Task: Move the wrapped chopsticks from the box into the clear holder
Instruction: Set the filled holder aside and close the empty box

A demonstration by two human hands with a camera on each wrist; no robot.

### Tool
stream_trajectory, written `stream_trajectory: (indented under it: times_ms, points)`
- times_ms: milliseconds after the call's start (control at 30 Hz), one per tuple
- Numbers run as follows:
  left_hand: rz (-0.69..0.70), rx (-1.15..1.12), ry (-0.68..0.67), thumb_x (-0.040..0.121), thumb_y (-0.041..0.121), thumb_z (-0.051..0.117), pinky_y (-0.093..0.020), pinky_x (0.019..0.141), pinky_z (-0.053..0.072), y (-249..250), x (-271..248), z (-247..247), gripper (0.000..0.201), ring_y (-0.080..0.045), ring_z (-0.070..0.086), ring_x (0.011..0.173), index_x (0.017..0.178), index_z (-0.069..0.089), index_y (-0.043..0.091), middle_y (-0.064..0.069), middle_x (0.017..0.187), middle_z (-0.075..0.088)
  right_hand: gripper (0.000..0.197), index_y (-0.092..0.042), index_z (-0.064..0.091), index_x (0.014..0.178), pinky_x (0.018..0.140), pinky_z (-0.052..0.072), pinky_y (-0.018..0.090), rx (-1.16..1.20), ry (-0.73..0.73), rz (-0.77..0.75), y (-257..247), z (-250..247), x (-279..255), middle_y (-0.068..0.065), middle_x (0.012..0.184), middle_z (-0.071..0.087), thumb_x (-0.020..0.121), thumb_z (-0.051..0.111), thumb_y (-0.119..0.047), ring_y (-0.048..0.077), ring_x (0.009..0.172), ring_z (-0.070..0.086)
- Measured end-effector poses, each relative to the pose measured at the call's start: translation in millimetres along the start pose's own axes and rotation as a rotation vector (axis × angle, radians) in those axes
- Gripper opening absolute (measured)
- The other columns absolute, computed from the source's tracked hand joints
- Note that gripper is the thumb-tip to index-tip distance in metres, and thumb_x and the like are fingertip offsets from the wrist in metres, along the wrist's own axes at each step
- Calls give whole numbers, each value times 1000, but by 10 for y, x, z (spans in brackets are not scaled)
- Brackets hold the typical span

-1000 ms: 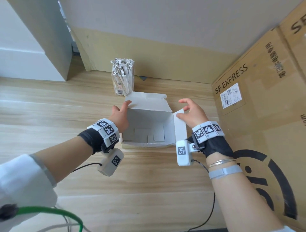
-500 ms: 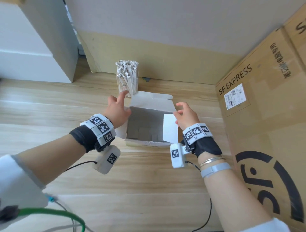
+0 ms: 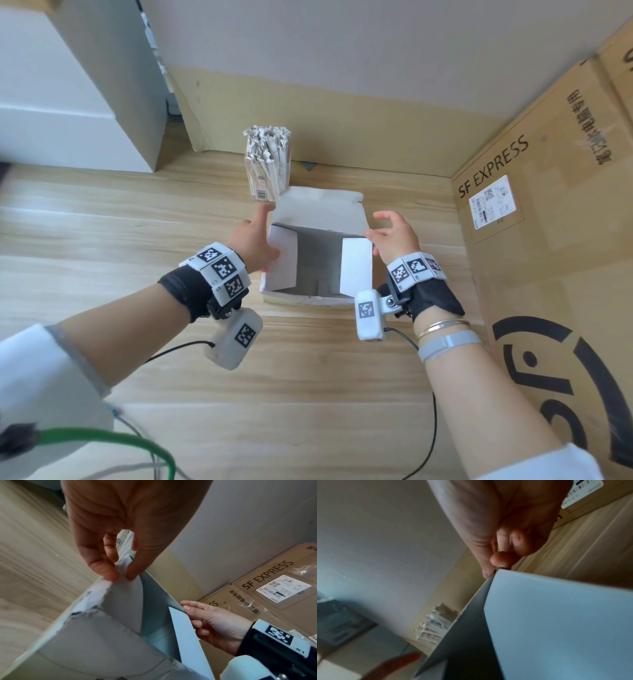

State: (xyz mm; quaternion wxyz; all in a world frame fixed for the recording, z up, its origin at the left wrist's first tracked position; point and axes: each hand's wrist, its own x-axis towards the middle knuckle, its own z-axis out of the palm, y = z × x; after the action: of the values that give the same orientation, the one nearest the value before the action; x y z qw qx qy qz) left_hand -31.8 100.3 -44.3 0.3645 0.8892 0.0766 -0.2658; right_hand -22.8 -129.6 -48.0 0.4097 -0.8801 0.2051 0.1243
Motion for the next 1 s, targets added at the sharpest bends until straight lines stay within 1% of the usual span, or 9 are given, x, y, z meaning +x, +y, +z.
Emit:
stream_trajectory:
  times_ms: [133, 400, 467, 600, 700, 767, 833, 900, 1000]
  points:
    - [-53, -39, -25, 84, 1, 60, -29, 53, 55, -20, 54, 11, 76, -18, 60, 50, 140, 16, 26, -5, 77, 54, 41, -15, 50, 127, 56, 43, 16, 54, -55, 8, 5, -73, -6, 3, 102, 67, 87, 62, -14, 7, 57, 52]
    - [-119, -181, -117, 85, 2, 60, -40, 72, 58, -37, 92, 21, 58, -23, 59, 56, 135, 33, 15, -5, 71, 51, 15, -15, 58, 87, 52, 40, 16, 165, -156, -4, 77, -219, -51, -4, 77, 62, 85, 60, -1, 9, 57, 49]
    - [-116, -195, -128, 86, 1, 60, -35, 67, 59, -40, 98, 27, 55, -19, 60, 53, 134, 35, 14, -5, 72, 53, 21, -11, 57, 81, 47, 40, 14, 190, -177, -14, 81, -241, -56, -2, 73, 58, 85, 54, 10, 12, 57, 48]
    - [-80, -175, -192, 83, -14, 54, -16, 41, 52, -40, 122, 35, 60, -1, 56, 33, 134, 32, 9, -3, 71, 54, 32, -19, 58, 65, 62, 46, 19, 138, -195, -65, 128, -278, -95, -5, 80, 62, 80, 60, 9, 17, 77, 56]
    - [-104, -280, -174, 93, -5, 37, -19, 41, 52, -2, 101, 29, 41, -16, 59, 53, 131, 38, 12, -11, 90, 56, 34, -24, 64, 67, 65, 45, 29, 66, -183, -40, 205, -287, -131, 1, 90, 68, 83, 56, 4, 23, 70, 53]
    - [-90, -259, -92, 96, 5, 25, -26, 54, 58, 28, 91, 19, 39, -24, 54, 70, 128, 45, 13, -14, 106, 48, 34, -23, 67, 71, 71, 50, 38, 8, -168, -41, 234, -279, -170, 6, 97, 70, 85, 50, 3, 39, 71, 53]
    - [4, -138, -43, 97, 11, 25, -41, 85, 54, 43, 99, 28, 39, -31, 53, 95, 128, 49, 14, -17, 115, 42, 34, -22, 70, 76, 86, 52, 50, -9, -148, -26, 235, -262, -209, 10, 111, 70, 87, 46, 0, 48, 97, 59]
    - [113, 4, -57, 98, 21, 32, -42, 107, 36, 74, 40, 46, 36, -35, 42, 121, 130, 50, 20, -17, 127, 38, 34, -26, 69, 75, 94, 49, 46, 10, -148, -16, 225, -231, -226, 4, 117, 68, 88, 45, -4, 32, 102, 62]
    - [225, 264, -129, 90, 44, 48, -48, 114, 20, 174, -105, 139, 42, -32, 20, 137, 132, 43, 38, -8, 146, 25, 29, -30, 66, 74, 96, 49, 41, 37, -147, -31, 204, -178, -224, -9, 111, 66, 88, 49, -11, 20, 102, 62]
